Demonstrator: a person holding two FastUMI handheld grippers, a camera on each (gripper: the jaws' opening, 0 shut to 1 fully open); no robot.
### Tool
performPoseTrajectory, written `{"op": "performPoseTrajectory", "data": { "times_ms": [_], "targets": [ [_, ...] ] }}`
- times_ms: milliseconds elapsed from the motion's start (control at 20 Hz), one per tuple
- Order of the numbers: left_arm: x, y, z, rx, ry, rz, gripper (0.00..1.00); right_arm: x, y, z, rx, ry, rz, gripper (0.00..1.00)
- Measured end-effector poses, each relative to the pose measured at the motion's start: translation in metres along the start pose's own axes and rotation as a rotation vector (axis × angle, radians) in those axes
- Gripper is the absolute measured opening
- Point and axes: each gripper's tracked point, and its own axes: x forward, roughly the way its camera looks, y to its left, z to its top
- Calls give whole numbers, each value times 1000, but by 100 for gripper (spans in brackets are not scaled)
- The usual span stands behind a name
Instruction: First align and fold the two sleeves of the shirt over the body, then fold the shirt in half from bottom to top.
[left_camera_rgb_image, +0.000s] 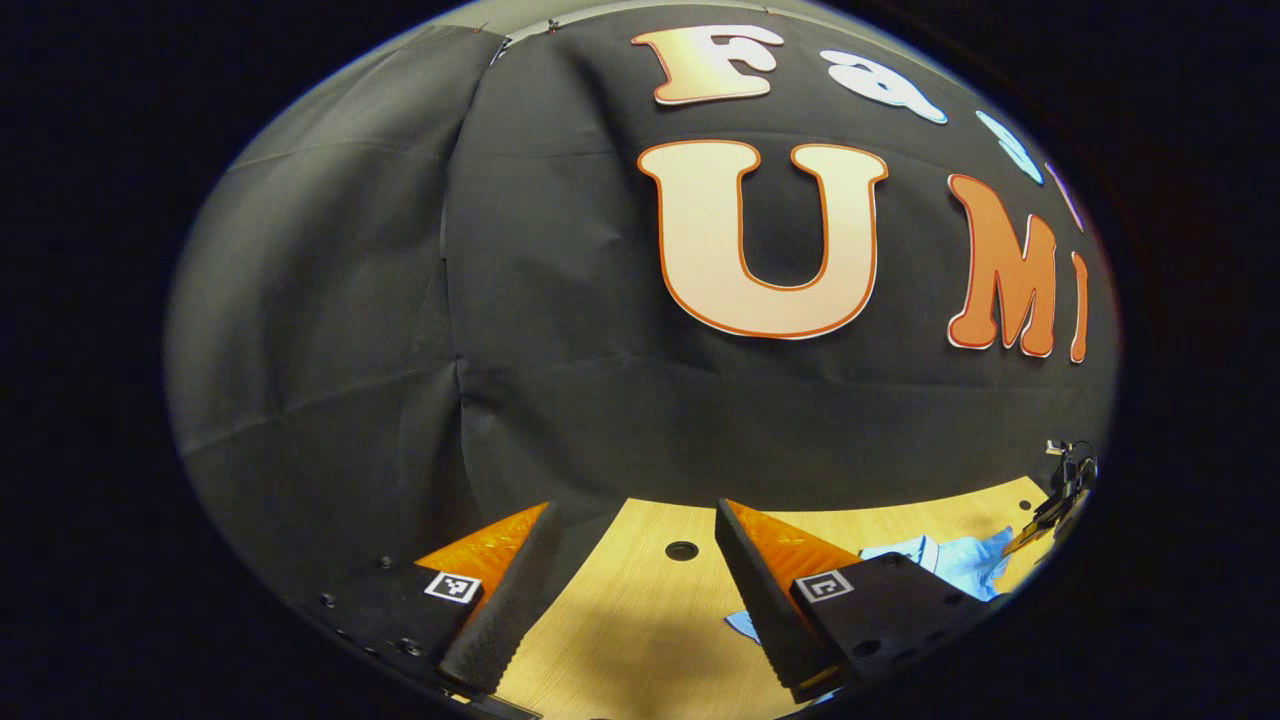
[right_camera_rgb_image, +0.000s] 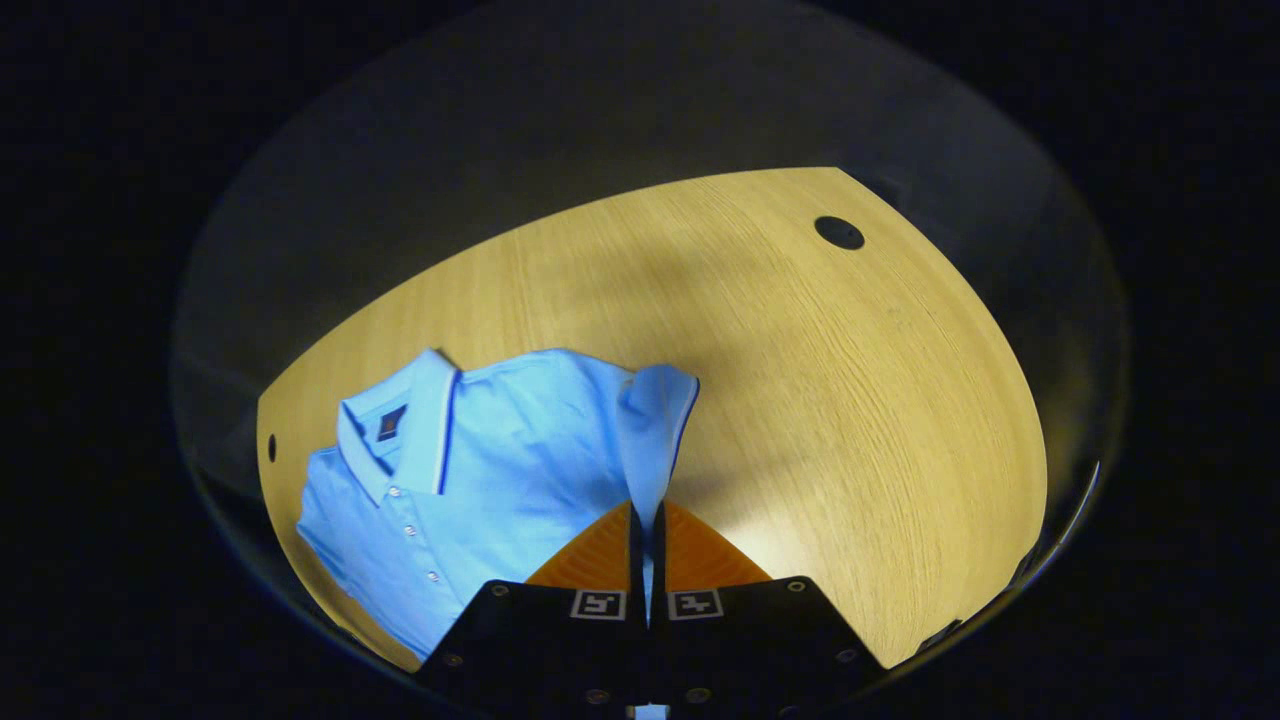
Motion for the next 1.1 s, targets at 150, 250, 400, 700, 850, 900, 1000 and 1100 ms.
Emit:
{"op": "performPoseTrajectory", "data": {
  "times_ms": [150,250,400,700,850,900,1000,1100],
  "targets": [
    [-1,3,0,-4,-1,-9,98,-23,44,1,-40,-42,77,1],
    [-3,6,1,-2,-3,-18,98,-36,70,0,-76,-58,113,1],
    [-4,21,3,0,-9,-1,98,-47,108,-7,-133,-59,158,1],
    [-5,35,-11,-19,25,1,98,-42,167,-38,-225,-28,198,1],
    [-6,35,-18,-21,39,0,98,-45,182,-53,-223,5,232,11],
    [-5,34,-19,-24,44,-5,98,-48,189,-55,-215,12,257,12],
    [-5,30,-26,-34,67,-7,98,-58,191,-57,-218,-16,260,34],
    [-4,21,-35,-48,94,-18,99,-68,187,-54,-209,-57,253,67]
  ]
}}
